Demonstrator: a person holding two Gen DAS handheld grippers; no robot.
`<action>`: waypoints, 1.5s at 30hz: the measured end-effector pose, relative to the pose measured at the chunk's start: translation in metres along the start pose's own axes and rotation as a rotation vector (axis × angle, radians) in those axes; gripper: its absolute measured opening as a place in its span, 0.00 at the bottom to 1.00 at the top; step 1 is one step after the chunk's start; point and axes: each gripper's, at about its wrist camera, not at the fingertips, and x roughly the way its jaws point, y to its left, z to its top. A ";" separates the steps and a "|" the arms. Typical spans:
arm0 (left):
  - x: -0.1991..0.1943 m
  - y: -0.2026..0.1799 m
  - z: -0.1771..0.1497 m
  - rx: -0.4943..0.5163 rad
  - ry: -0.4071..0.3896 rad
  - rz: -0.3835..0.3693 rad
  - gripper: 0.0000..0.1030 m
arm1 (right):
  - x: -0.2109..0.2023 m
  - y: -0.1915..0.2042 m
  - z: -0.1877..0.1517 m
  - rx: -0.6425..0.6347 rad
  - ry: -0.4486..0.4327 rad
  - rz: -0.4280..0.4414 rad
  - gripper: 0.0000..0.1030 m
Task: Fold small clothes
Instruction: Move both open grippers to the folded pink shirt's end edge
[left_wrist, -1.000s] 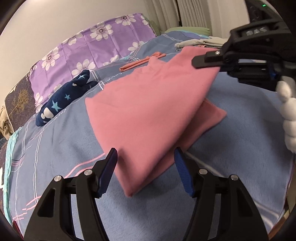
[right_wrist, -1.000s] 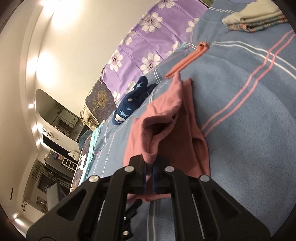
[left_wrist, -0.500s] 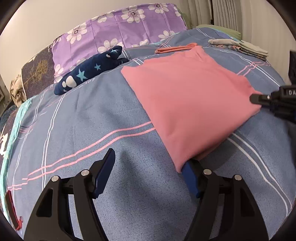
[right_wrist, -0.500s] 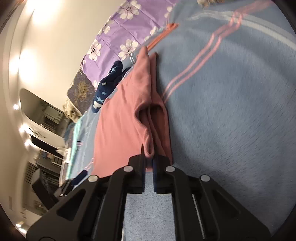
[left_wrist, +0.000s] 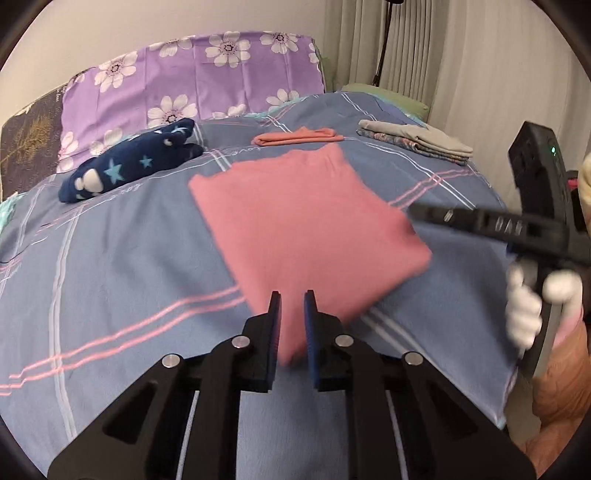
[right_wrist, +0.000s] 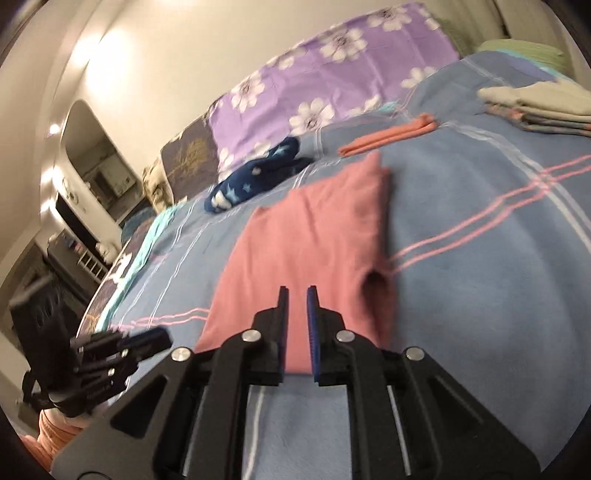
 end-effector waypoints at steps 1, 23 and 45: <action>0.015 -0.001 0.000 -0.007 0.027 -0.009 0.14 | 0.009 -0.005 -0.002 0.012 0.032 -0.023 0.11; 0.038 0.005 -0.014 -0.022 0.039 -0.035 0.18 | 0.025 -0.005 -0.016 -0.109 0.113 -0.241 0.08; 0.083 0.062 0.019 -0.204 0.103 -0.156 0.55 | 0.023 -0.028 0.045 -0.129 0.113 -0.180 0.48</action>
